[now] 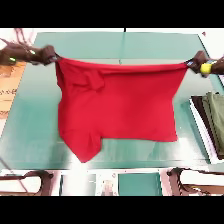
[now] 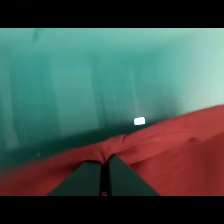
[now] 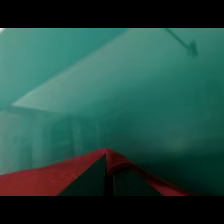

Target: Fold the shirts.

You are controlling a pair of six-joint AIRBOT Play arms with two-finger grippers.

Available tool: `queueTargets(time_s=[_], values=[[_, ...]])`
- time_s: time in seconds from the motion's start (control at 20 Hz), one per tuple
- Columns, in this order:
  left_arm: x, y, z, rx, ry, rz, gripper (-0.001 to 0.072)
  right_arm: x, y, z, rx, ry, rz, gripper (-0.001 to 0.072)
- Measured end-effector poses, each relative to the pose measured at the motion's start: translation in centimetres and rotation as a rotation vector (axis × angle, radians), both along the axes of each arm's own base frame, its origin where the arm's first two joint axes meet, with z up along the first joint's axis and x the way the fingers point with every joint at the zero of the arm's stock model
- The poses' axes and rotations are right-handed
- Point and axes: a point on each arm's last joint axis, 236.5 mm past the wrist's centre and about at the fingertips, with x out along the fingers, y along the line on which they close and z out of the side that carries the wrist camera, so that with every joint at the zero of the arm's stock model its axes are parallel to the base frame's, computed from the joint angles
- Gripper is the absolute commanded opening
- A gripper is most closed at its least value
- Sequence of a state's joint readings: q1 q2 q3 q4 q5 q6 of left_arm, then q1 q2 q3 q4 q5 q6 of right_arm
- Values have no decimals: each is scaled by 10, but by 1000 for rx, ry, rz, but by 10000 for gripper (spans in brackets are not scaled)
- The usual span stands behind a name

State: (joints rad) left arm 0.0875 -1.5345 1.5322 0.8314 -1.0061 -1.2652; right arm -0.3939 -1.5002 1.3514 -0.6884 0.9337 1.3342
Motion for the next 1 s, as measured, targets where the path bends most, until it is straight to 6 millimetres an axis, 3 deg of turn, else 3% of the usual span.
queueTargets(time_s=[0.15,0.3,0.4,0.65,0.9,1.0], values=[[18,4,-56,-5,75,32,23,15,-2,-57,27,85,-5,11],[24,7,-88,7,118,41,23,16,-5,-88,24,139,1,9],[19,10,-101,31,148,27,23,8,-5,-99,19,180,29,9],[-22,16,-133,113,312,-88,23,-28,1,-107,-7,272,112,10],[-46,17,-143,141,400,-147,23,-66,8,-126,-16,363,143,11],[-54,17,-149,138,436,-152,23,-72,9,-131,-16,378,143,12]])
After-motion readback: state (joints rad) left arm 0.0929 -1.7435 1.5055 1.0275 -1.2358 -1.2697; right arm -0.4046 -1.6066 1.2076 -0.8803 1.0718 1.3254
